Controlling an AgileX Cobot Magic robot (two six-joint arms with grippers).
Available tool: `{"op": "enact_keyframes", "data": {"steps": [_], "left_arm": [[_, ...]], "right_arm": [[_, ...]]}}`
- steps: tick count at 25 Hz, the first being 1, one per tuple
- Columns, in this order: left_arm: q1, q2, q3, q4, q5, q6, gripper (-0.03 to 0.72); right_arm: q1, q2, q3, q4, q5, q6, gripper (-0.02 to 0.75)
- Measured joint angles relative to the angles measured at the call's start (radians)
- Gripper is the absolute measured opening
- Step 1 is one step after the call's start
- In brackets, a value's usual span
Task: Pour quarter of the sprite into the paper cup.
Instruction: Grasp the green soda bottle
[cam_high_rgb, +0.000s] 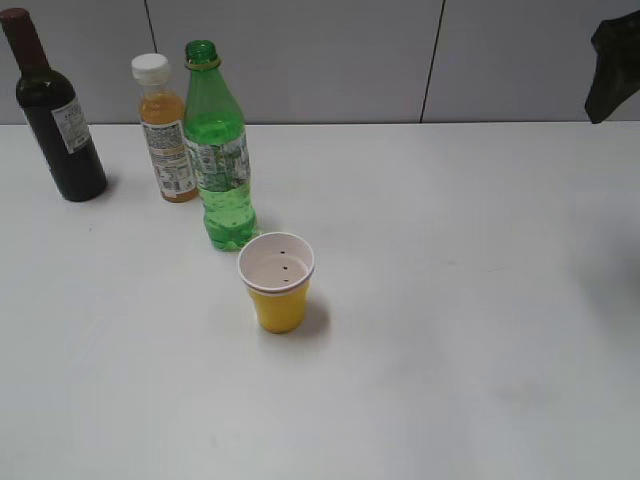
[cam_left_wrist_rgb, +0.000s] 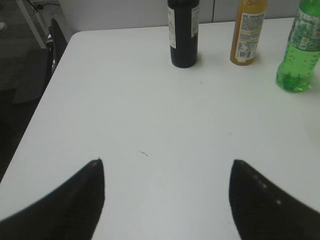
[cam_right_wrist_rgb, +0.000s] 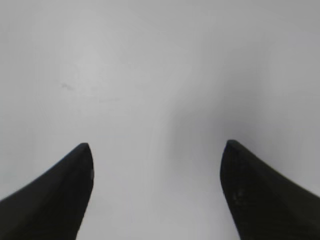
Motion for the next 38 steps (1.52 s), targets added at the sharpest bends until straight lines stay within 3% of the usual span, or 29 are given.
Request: {"op": "enact_keyframes", "data": {"steps": [16,31,38], "left_arm": [[0.0,0.0,0.0,0.0,0.0,0.0,0.589],[0.0,0.0,0.0,0.0,0.0,0.0,0.589],[0.0,0.0,0.0,0.0,0.0,0.0,0.589]], "right_arm": [[-0.018,-0.576,0.548,0.007,0.002,-0.001,0.592],[-0.018,-1.155,0.962,0.008,-0.19,-0.001,0.592],[-0.018,-1.349,1.086,0.009,-0.205,-0.001,0.592]]}}
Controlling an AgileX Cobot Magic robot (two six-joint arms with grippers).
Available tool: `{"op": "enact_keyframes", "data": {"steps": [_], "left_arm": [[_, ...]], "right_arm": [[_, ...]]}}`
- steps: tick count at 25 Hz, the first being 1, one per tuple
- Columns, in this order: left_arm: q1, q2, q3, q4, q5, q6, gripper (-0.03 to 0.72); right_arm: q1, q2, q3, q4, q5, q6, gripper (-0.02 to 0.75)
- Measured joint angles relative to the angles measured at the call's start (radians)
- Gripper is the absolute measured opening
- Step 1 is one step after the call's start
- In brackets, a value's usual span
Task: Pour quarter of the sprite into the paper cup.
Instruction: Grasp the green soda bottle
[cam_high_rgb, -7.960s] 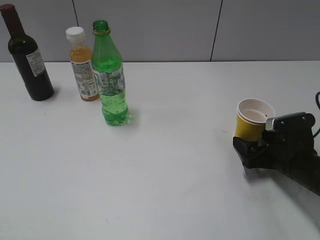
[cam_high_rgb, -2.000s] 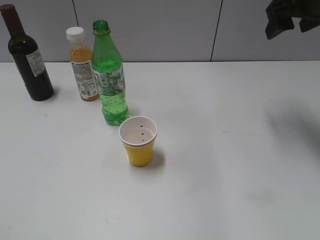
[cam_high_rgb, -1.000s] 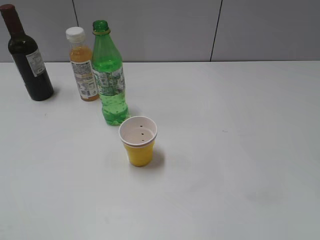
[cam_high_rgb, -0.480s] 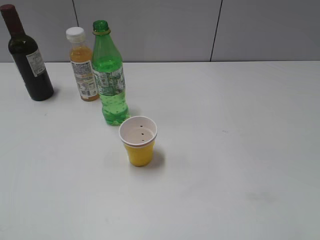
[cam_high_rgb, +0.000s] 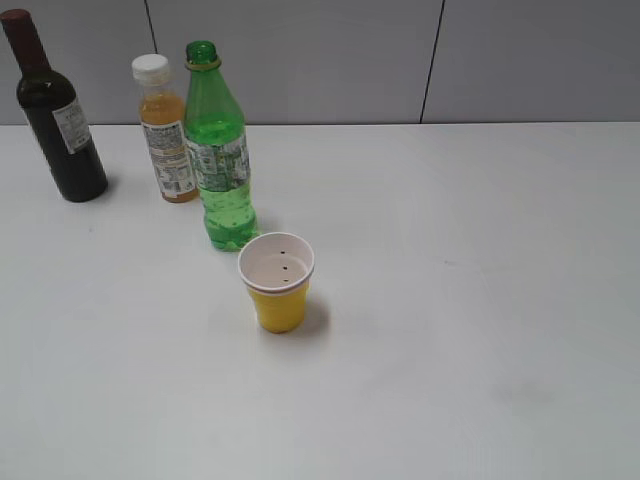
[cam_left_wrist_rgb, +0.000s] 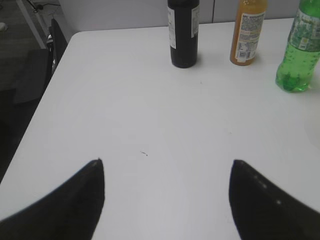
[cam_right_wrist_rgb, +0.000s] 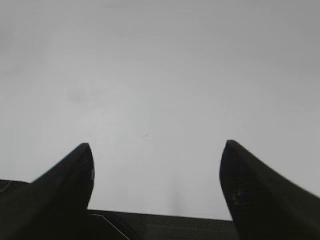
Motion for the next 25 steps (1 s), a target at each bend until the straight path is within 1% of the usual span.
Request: {"op": "enact_keyframes", "data": {"steps": [5,13,18,25], "left_arm": [[0.0,0.0,0.0,0.0,0.0,0.0,0.589],[0.0,0.0,0.0,0.0,0.0,0.0,0.589],[0.0,0.0,0.0,0.0,0.0,0.0,0.589],[0.0,0.0,0.0,0.0,0.0,0.0,0.589]], "right_arm": [[0.0,-0.129,0.052,0.001,-0.018,0.0,0.592],[0.0,-0.293,0.054,0.002,-0.028,0.0,0.591],[0.0,-0.348,0.054,0.002,-0.029,0.0,0.591],[0.0,-0.354,0.056,0.002,-0.029,0.0,0.592]]}}
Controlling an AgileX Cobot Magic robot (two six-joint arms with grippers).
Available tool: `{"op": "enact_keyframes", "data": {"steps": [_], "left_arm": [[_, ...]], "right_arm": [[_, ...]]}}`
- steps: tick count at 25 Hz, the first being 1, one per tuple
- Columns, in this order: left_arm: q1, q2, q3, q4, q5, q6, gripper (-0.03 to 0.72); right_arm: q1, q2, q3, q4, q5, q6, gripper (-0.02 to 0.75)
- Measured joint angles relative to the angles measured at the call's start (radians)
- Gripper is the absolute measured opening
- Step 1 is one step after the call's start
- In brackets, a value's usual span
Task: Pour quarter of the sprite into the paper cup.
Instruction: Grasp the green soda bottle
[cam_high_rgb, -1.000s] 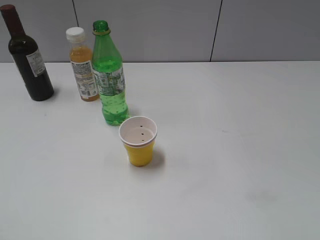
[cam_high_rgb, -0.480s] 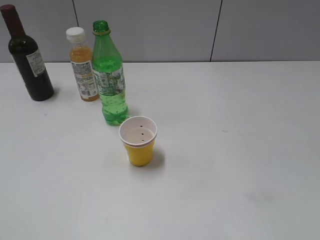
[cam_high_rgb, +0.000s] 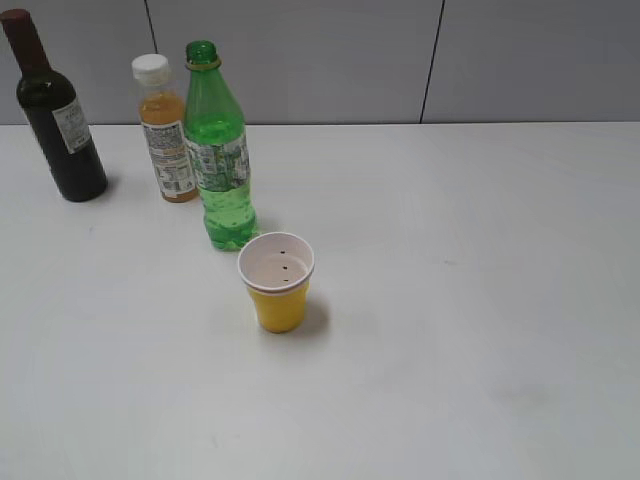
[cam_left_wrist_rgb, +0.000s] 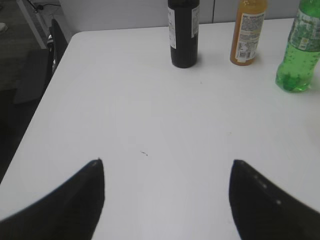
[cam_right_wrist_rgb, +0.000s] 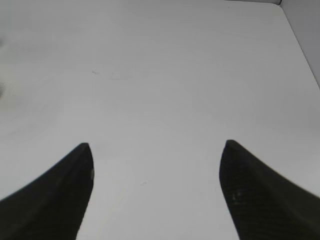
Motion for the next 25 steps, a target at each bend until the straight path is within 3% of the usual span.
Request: {"op": "enact_keyframes", "data": {"steps": [25], "left_arm": [[0.0,0.0,0.0,0.0,0.0,0.0,0.589]], "right_arm": [[0.0,0.0,0.0,0.001,0.0,0.0,0.592]]}}
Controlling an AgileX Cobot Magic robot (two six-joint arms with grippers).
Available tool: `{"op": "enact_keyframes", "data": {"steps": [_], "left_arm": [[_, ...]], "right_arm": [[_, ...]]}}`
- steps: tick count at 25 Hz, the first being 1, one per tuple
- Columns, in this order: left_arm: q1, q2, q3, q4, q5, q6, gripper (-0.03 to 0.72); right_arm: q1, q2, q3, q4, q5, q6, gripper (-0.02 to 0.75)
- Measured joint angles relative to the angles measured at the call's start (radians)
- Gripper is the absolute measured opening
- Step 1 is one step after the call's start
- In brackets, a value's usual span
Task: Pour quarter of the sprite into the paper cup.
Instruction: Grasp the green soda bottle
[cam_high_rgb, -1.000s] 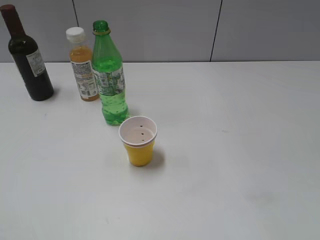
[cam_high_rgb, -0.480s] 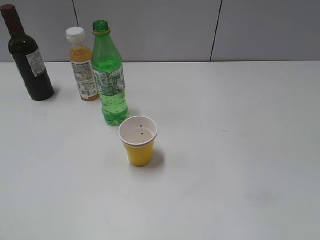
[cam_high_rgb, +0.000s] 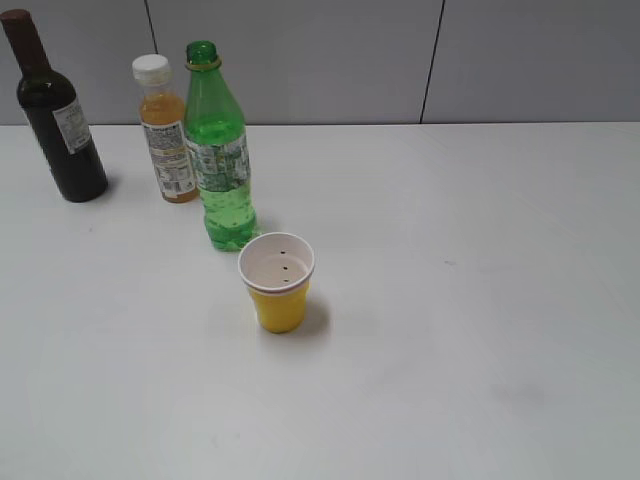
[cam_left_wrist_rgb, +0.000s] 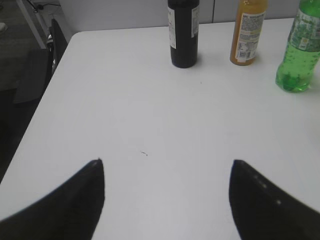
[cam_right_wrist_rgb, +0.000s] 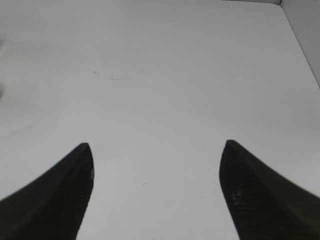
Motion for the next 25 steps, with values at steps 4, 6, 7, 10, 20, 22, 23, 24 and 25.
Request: {"op": "enact_keyframes", "data": {"steps": [4,6,7,10,20,22,23,24,25], "left_arm": [[0.0,0.0,0.0,0.0,0.0,0.0,0.589],[0.0,0.0,0.0,0.0,0.0,0.0,0.589],[0.0,0.0,0.0,0.0,0.0,0.0,0.589],[0.0,0.0,0.0,0.0,0.0,0.0,0.589],[0.0,0.009,-0.004,0.0,-0.008,0.0,0.612],[0.0,0.038,-0.016,0.0,-0.047,0.0,0.628],[0.0,0.058,-0.019,0.0,-0.078,0.0,0.631],[0.0,0.078,-0.021,-0.009,-0.128,0.0,0.634],[0.0,0.106,-0.022,-0.015,-0.177,0.0,0.635]], "right_arm": [[0.0,0.0,0.0,0.0,0.0,0.0,0.592],[0.0,0.0,0.0,0.0,0.0,0.0,0.592],[0.0,0.0,0.0,0.0,0.0,0.0,0.592],[0.0,0.0,0.0,0.0,0.0,0.0,0.592],[0.0,0.0,0.0,0.0,-0.001,0.0,0.592],[0.0,0.0,0.0,0.0,-0.001,0.0,0.592],[0.0,0.0,0.0,0.0,-0.001,0.0,0.592],[0.0,0.0,0.0,0.0,-0.001,0.0,0.592],[0.0,0.0,0.0,0.0,-0.001,0.0,0.592]]}}
